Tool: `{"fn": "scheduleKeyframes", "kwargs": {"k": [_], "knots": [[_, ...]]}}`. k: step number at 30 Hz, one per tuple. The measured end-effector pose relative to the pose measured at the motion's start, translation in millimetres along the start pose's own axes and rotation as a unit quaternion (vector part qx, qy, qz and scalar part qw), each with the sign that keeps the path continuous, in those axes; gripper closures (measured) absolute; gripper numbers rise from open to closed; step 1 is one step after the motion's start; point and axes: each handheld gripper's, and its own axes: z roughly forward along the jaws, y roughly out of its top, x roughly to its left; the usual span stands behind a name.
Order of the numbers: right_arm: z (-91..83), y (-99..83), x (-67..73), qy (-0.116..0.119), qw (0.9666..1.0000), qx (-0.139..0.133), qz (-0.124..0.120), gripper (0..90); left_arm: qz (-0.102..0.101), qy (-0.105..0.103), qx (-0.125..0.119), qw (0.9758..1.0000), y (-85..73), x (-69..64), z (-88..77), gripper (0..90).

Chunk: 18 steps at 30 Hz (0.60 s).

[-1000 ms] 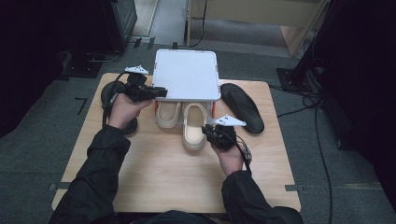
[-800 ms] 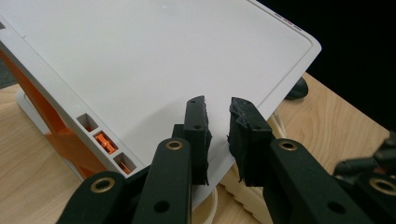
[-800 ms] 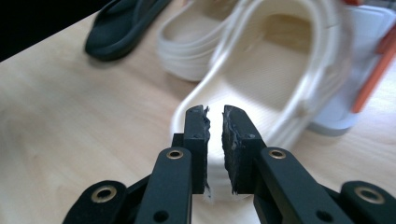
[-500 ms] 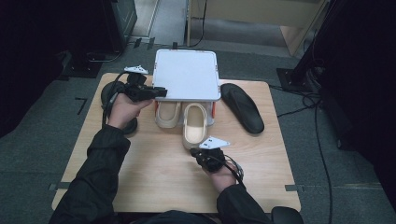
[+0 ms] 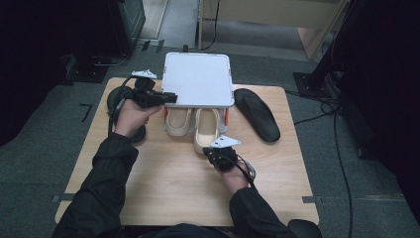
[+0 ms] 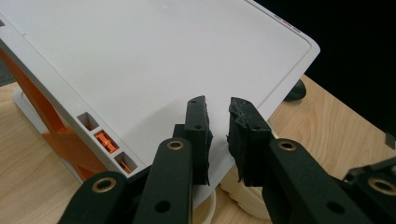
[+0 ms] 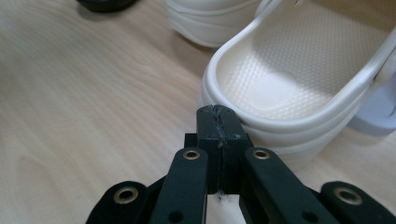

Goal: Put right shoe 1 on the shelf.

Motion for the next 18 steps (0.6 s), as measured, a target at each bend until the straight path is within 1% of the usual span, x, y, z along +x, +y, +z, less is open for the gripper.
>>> {"fn": "scheduleKeyframes", "kwargs": {"k": [1,3,6,7,9,11,12,13,14,15,16,18], "knots": [[1.3,0.8,-2.2,0.005,0.9999,-0.009,-0.005,90.0,-0.001,-0.002,0.000,1.0000,0.0,0.3,-0.1,77.7],[5.1,4.5,-4.7,-0.009,0.9999,-0.006,-0.007,89.9,-0.002,-0.004,-0.002,1.0000,-0.2,1.1,0.1,77.7],[9.7,11.7,-11.5,-0.007,0.9999,-0.014,0.000,89.0,-0.003,-0.005,-0.001,1.0000,-0.2,1.5,-0.2,77.7],[9.7,11.7,-11.5,-0.007,0.9999,-0.014,0.000,89.0,-0.003,-0.005,-0.001,1.0000,-0.2,1.5,-0.2,77.7],[12.2,15.8,-14.2,-0.013,0.9998,-0.016,-0.001,88.9,-0.003,-0.004,-0.001,1.0000,-0.2,1.4,-0.1,77.7],[16.6,21.5,-20.6,-0.013,0.9998,-0.016,0.002,87.7,-0.002,-0.004,-0.002,1.0000,-0.3,1.3,-0.1,77.7],[16.6,21.5,-20.6,-0.013,0.9998,-0.016,0.002,87.7,-0.002,-0.005,-0.002,1.0000,-0.3,1.4,0.0,77.7],[20.2,25.0,-24.6,-0.012,0.9998,-0.015,0.004,86.8,-0.002,-0.005,-0.002,1.0000,-0.3,1.5,-0.1,77.6],[20.2,25.0,-24.6,-0.012,0.9998,-0.015,0.004,86.8,-0.002,-0.005,-0.002,1.0000,-0.3,1.5,-0.1,77.6],[24.1,27.6,-28.9,-0.009,0.9998,-0.018,0.002,86.2,-0.002,-0.005,-0.002,1.0000,-0.3,1.6,-0.2,77.6],[24.1,27.6,-28.9,-0.009,0.9998,-0.018,0.002,86.2,-0.002,-0.005,-0.002,1.0000,-0.3,1.6,-0.2,77.6],[29.0,29.1,-35.8,-0.005,0.9997,-0.023,0.005,86.3,-0.002,-0.005,-0.002,1.0000,-0.4,1.7,-0.3,77.5]]}}
